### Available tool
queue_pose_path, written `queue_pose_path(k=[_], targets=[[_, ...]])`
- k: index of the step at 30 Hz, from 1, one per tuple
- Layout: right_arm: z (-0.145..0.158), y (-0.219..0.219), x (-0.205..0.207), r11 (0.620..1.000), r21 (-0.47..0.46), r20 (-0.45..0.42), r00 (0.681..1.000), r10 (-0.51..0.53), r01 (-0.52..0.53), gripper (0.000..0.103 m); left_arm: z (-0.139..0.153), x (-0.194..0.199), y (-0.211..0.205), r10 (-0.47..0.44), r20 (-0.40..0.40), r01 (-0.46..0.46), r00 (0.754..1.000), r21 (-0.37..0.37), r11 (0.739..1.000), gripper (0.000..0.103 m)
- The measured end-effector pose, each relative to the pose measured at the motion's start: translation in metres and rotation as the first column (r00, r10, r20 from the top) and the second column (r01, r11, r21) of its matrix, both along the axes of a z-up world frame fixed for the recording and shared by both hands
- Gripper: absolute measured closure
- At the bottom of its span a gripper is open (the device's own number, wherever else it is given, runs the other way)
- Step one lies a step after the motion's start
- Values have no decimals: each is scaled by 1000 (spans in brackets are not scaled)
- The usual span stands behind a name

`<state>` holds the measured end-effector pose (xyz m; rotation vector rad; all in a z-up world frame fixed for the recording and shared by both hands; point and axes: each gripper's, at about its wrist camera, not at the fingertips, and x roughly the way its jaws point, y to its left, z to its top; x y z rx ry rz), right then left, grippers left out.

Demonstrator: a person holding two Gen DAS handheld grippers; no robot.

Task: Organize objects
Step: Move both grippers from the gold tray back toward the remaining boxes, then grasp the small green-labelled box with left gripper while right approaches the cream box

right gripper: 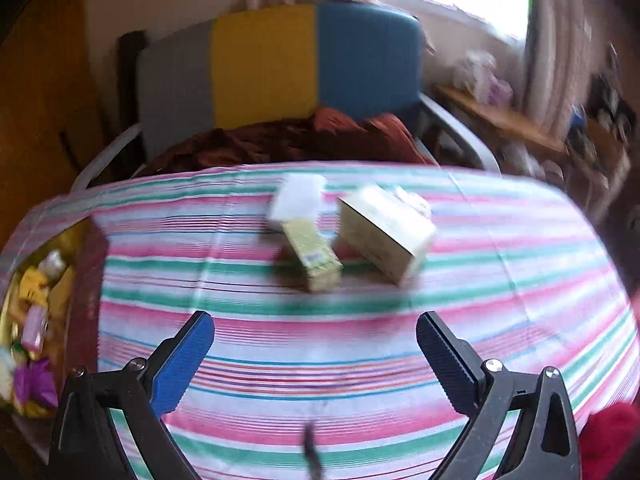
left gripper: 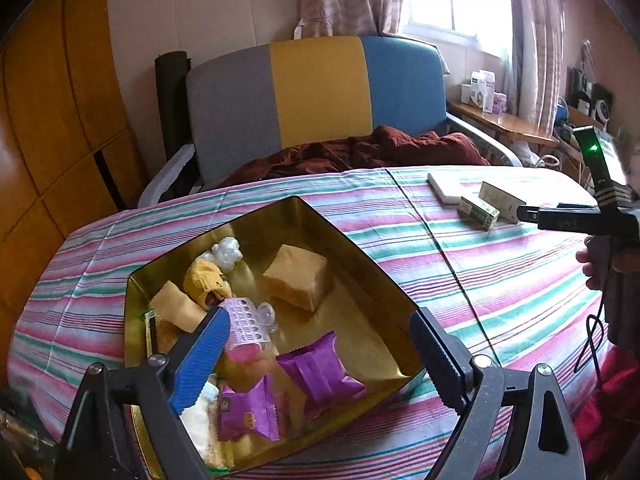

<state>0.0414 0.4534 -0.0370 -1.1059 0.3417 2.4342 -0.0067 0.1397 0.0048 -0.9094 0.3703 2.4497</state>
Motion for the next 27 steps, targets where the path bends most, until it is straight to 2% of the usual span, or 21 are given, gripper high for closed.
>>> queue_pose_path(k=[5,9,15,20,27], targets=[[-3,31,12,985,-118,-12,992,-127,125,0,-4,2,13,-22,9,22,1000,-17,1000,11],[-12,49,20,958,-194,25,978,-209,210,0,-8,4,26,-50,27,51,998,-27,998,11],[-30,74,36,890,-303,100,940,-326,341,0,-12,10,46,-104,39,106,994,-34,994,11],[-36,83,43,857,-336,129,921,-368,390,0,-16,12,59,-136,63,138,989,-34,990,11],[-35,78,43,868,-334,136,930,-342,368,0,-17,16,79,-184,80,187,980,-32,982,11]])
